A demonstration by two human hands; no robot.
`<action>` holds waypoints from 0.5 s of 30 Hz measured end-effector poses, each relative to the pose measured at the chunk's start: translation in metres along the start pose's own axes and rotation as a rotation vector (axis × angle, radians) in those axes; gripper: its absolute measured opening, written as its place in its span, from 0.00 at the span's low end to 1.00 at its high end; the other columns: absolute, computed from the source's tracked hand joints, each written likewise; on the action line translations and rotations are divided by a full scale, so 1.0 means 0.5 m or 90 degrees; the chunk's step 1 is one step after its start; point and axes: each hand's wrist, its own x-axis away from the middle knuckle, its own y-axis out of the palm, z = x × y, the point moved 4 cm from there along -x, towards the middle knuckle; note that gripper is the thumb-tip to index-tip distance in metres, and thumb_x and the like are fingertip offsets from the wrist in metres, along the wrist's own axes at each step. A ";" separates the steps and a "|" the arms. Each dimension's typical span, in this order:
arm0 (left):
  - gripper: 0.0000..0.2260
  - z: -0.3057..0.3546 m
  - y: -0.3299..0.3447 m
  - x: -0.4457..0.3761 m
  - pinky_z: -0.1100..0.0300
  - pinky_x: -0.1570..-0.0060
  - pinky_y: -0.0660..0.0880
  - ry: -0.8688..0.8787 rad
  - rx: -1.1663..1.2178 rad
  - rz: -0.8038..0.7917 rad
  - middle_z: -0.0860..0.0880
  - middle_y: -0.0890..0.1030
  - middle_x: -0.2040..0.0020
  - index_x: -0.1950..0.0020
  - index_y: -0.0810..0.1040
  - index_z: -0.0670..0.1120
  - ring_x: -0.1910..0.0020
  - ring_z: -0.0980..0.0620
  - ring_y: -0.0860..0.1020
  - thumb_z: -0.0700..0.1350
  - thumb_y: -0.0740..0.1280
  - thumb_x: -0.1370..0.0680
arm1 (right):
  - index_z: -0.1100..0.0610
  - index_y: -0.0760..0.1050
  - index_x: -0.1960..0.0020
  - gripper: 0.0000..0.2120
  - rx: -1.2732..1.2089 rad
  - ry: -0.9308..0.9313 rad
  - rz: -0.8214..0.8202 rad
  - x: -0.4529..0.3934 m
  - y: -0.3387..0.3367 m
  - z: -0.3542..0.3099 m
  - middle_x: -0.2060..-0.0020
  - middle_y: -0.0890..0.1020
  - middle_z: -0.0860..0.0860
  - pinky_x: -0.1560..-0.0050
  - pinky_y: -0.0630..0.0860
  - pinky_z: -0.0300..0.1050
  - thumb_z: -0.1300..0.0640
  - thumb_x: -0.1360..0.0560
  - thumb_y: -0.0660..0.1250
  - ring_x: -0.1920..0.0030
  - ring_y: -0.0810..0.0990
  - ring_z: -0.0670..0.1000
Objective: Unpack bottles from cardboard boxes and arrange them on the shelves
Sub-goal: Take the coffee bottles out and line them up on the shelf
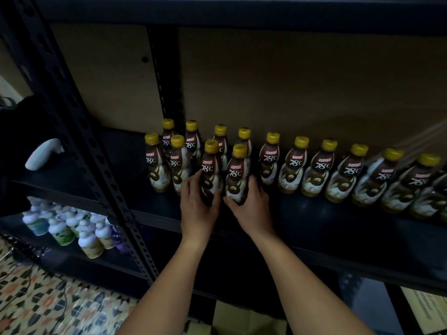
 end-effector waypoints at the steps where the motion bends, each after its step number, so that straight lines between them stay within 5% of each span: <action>1: 0.29 0.000 0.000 0.001 0.73 0.33 0.66 0.001 -0.001 0.001 0.45 0.74 0.34 0.27 0.72 0.42 0.34 0.52 0.74 0.45 0.77 0.25 | 0.57 0.69 0.29 0.33 0.000 0.000 0.001 0.000 0.000 0.001 0.35 0.78 0.54 0.41 0.70 0.37 0.54 0.29 0.79 0.34 0.76 0.51; 6: 0.29 0.003 -0.003 0.000 0.55 0.32 0.74 0.004 0.005 0.002 0.45 0.74 0.33 0.26 0.71 0.42 0.33 0.50 0.74 0.45 0.76 0.24 | 0.56 0.68 0.28 0.34 -0.002 -0.001 0.003 0.000 0.000 -0.002 0.34 0.78 0.53 0.39 0.71 0.38 0.55 0.29 0.79 0.33 0.76 0.51; 15: 0.28 0.008 -0.006 0.004 0.58 0.31 0.72 -0.005 0.002 -0.002 0.45 0.74 0.33 0.26 0.71 0.42 0.32 0.51 0.73 0.45 0.76 0.24 | 0.56 0.66 0.25 0.39 -0.012 0.025 -0.002 0.002 -0.001 0.002 0.32 0.75 0.54 0.38 0.69 0.38 0.54 0.30 0.80 0.31 0.74 0.52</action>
